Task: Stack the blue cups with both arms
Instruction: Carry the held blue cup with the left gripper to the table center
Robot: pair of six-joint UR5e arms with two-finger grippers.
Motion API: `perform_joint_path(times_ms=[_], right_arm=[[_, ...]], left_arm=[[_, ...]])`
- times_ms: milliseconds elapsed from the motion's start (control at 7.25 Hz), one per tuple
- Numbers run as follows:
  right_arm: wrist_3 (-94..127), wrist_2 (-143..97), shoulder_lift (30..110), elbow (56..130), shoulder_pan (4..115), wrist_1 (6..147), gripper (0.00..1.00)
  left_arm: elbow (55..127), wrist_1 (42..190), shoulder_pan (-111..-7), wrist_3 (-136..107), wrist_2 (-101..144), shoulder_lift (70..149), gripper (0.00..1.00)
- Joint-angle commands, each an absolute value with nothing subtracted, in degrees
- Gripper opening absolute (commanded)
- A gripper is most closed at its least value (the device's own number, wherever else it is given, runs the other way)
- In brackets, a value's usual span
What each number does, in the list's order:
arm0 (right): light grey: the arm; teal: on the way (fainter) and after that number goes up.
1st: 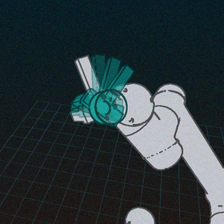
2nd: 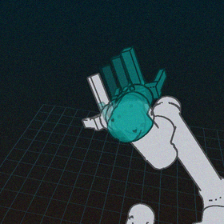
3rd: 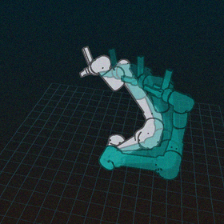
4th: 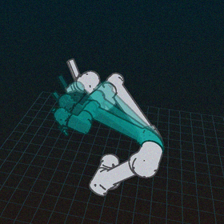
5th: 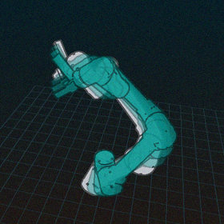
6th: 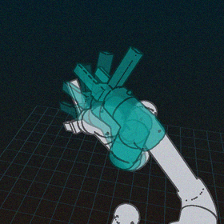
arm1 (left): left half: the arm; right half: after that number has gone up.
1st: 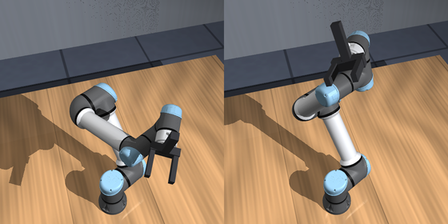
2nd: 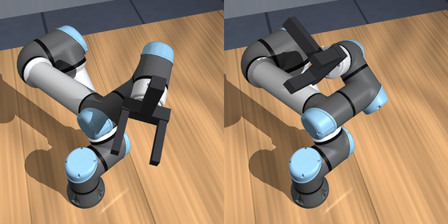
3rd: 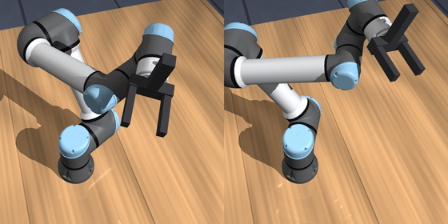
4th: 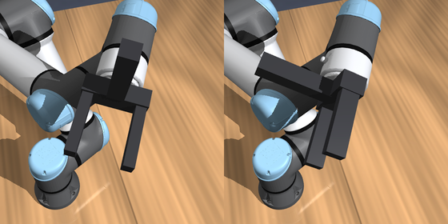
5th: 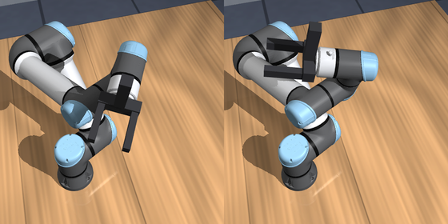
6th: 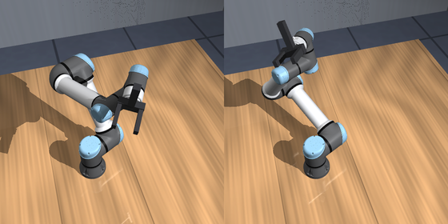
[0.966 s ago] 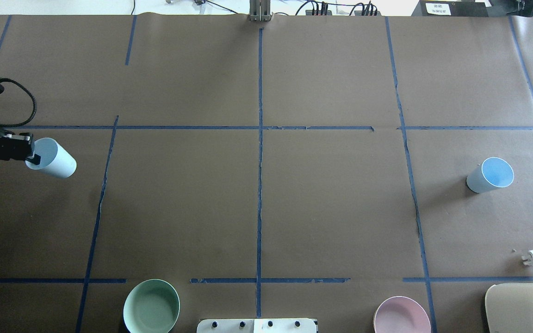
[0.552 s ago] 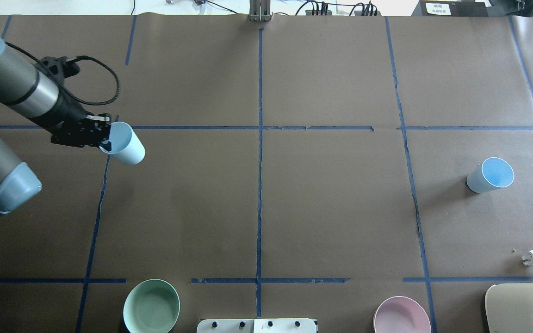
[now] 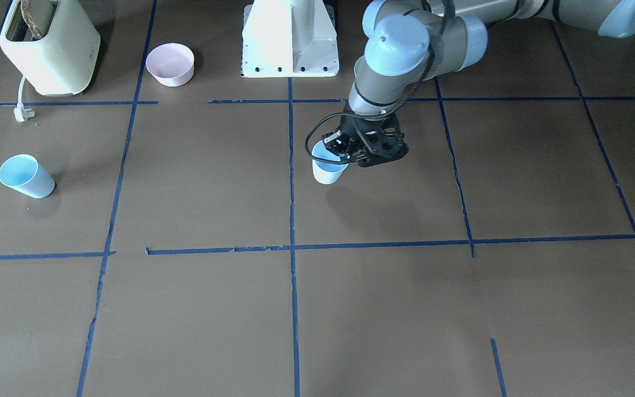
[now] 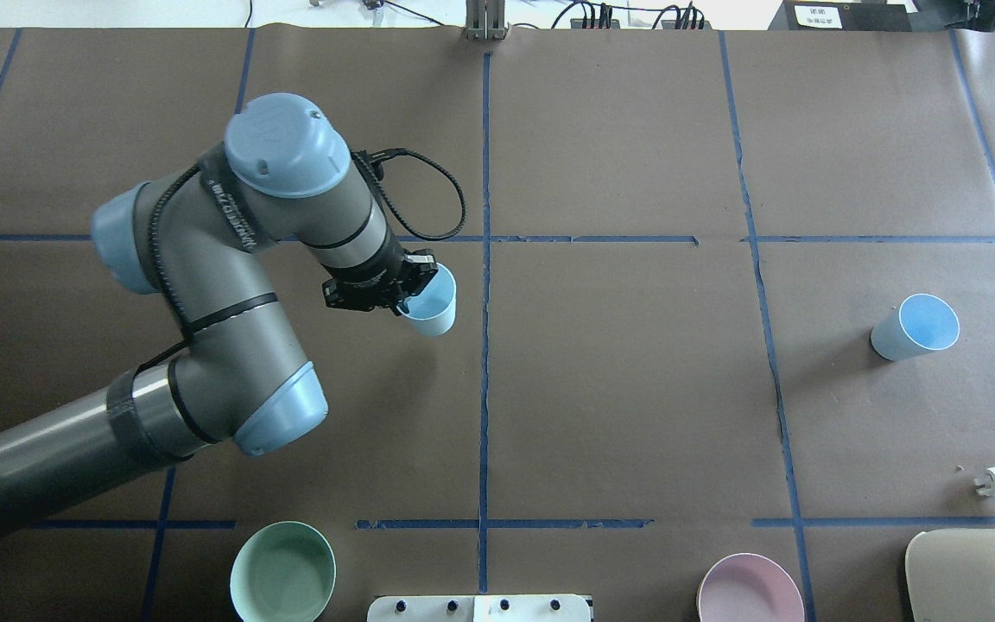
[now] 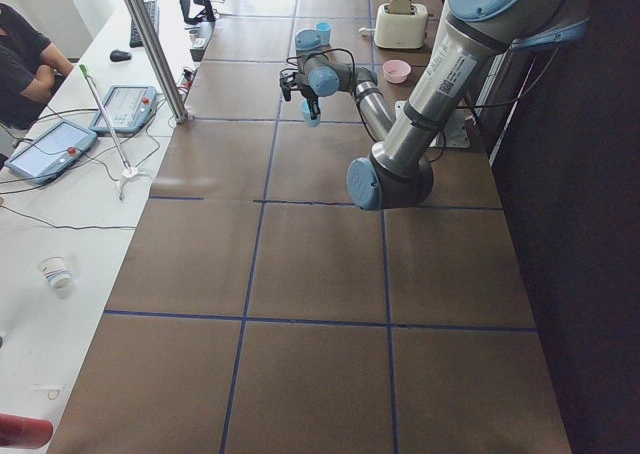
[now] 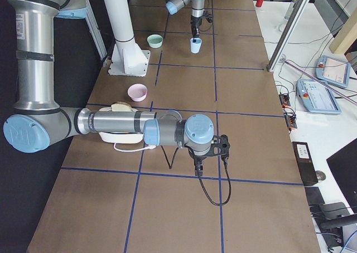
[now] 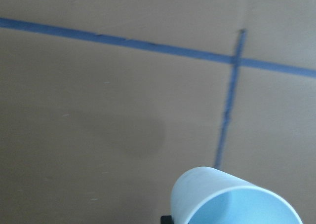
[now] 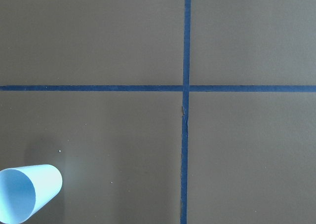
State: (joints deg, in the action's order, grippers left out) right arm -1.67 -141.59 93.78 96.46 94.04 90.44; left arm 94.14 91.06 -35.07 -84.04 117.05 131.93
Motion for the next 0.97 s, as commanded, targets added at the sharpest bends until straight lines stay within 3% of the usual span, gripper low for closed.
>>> perform_joint_path(times_ms=[0,552,690,828], right_arm=[[-1.7,-141.6,93.8,96.5,94.0,90.4,1.00],[-1.7,-141.6,93.7,96.5,94.0,90.4,1.00],[-1.7,-141.6,93.7,96.5,94.0,90.4,1.00],[-1.7,-141.6,93.7,96.5,94.0,90.4,1.00]], left_arm=[[87.6,91.6,-34.1,-84.8,115.9,137.5,0.00],[82.8,96.3,-32.5,-84.8,114.3,138.4,0.06],[82.9,96.3,-32.5,-84.8,114.3,138.4,0.28],[83.0,96.4,-32.5,-84.6,114.3,138.2,0.99]])
